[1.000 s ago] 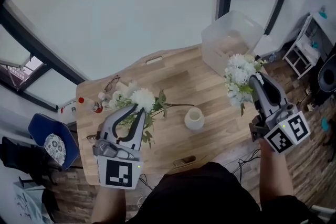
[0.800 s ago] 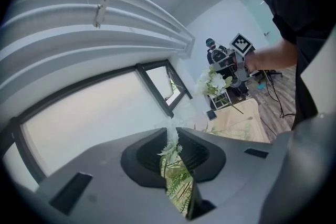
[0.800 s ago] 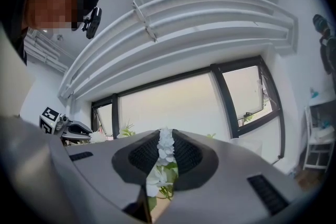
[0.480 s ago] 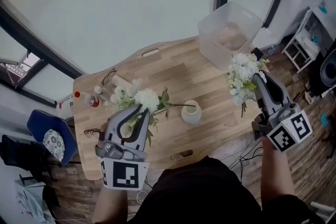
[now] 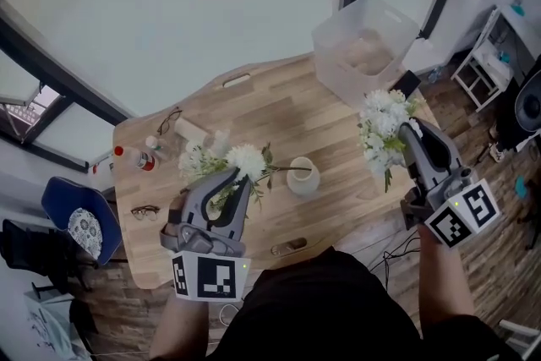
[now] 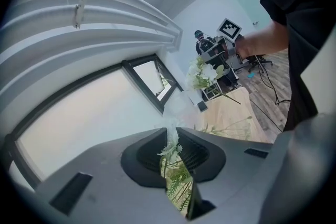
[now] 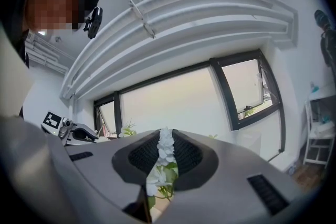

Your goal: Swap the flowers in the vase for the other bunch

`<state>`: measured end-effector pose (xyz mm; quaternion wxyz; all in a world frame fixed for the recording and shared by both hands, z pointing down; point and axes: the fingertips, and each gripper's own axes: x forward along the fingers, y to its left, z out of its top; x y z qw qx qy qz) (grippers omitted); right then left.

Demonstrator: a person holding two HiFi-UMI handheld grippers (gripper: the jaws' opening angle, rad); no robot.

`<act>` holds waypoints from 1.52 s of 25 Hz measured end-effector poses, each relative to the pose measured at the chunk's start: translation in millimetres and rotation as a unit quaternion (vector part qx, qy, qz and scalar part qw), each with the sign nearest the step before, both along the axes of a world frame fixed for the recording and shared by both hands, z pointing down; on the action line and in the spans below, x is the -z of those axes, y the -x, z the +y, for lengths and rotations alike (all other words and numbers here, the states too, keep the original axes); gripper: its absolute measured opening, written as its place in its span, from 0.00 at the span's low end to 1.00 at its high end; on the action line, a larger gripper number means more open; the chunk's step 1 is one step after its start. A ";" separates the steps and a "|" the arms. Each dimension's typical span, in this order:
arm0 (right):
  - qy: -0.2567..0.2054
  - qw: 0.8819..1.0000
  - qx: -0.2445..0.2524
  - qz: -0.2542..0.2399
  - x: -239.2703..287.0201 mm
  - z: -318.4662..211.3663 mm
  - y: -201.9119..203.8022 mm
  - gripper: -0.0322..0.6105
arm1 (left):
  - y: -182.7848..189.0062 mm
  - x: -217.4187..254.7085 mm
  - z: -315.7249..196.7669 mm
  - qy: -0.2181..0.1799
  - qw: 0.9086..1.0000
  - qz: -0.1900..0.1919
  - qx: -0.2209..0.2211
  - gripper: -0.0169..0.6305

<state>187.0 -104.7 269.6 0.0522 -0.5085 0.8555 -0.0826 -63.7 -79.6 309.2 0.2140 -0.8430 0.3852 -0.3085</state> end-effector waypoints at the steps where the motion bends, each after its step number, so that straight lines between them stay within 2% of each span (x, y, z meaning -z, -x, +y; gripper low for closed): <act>1: 0.001 1.000 0.001 -0.001 -0.9 0.5 -0.1 0.18 | -3.4 -1.4 -0.6 -0.002 1.000 -0.006 -0.004 0.11; 7: 0.005 1.000 0.004 -0.006 -5.4 5.2 1.6 0.18 | -22.1 -9.1 0.6 -0.005 0.999 -0.026 -0.033 0.11; 17: 0.017 1.000 -0.002 -0.014 -17.7 6.8 -10.2 0.18 | -59.2 -27.6 -1.8 0.011 0.996 -0.040 -0.079 0.11; 29: 0.042 0.998 -0.019 -0.035 -43.0 8.2 -26.8 0.18 | -102.4 -68.7 -3.9 0.040 0.987 -0.082 -0.133 0.11; 38: 0.052 0.997 -0.040 -0.038 -50.7 10.3 -36.6 0.18 | -117.2 -89.0 -4.8 0.061 0.982 -0.084 -0.159 0.11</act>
